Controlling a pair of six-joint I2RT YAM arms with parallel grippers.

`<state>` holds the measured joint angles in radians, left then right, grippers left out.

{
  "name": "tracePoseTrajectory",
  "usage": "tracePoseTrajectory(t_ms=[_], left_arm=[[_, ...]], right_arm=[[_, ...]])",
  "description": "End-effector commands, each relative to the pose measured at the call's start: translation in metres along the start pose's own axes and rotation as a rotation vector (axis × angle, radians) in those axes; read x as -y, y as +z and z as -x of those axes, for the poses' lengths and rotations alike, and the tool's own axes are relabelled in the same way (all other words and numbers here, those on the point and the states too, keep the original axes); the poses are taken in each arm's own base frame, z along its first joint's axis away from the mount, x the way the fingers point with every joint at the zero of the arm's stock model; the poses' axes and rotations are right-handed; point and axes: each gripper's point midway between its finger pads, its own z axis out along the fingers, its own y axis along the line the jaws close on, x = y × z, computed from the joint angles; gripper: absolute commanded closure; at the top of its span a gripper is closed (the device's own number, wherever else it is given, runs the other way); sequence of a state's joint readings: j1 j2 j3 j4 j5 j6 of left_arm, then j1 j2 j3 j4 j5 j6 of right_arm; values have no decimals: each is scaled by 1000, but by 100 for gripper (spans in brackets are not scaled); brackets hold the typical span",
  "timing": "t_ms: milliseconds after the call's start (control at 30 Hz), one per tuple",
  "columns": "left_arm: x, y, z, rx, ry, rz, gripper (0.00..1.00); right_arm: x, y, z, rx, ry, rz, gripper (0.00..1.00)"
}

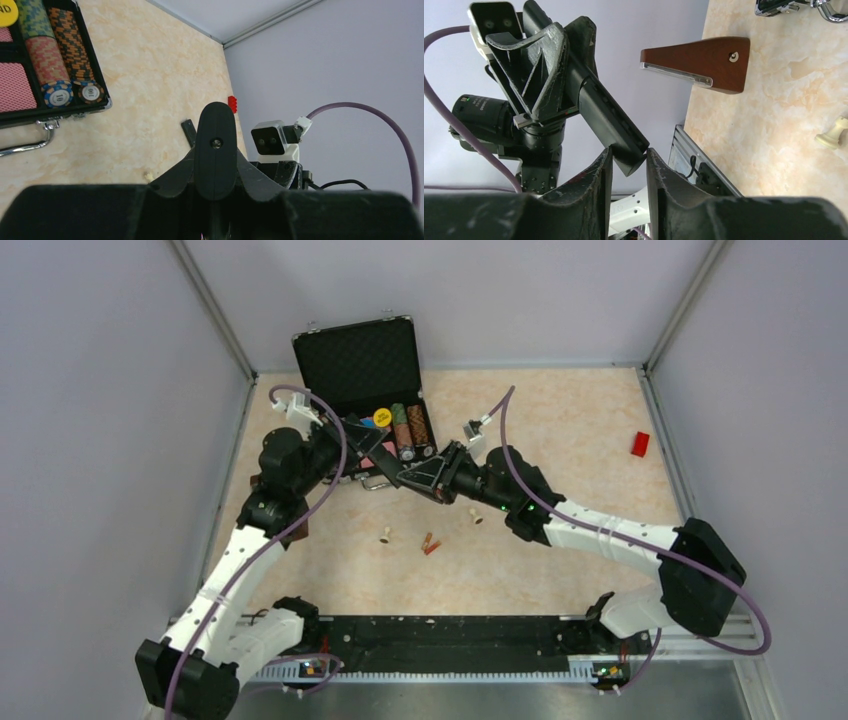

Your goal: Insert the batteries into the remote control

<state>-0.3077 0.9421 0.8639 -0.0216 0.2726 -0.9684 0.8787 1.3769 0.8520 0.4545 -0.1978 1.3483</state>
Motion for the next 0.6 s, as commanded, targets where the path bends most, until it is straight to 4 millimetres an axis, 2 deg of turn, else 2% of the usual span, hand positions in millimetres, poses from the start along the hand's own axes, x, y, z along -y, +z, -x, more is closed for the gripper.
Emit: tracePoseTrajectory(t_ms=[0, 200, 367, 467, 567], left_arm=[[38, -9, 22, 64, 132, -110, 100], [34, -10, 21, 65, 183, -106, 100], [18, -6, 20, 67, 215, -55, 100], [6, -1, 15, 51, 225, -28, 100], [-16, 3, 5, 20, 226, 33, 100]], right_arm=[[-13, -5, 5, 5, -1, 2, 75], [-19, -5, 7, 7, 3, 8, 86], [-23, -4, 12, 29, -17, 21, 100], [-25, -8, 23, 92, -63, 34, 100], [-34, -21, 41, 213, -108, 65, 100]])
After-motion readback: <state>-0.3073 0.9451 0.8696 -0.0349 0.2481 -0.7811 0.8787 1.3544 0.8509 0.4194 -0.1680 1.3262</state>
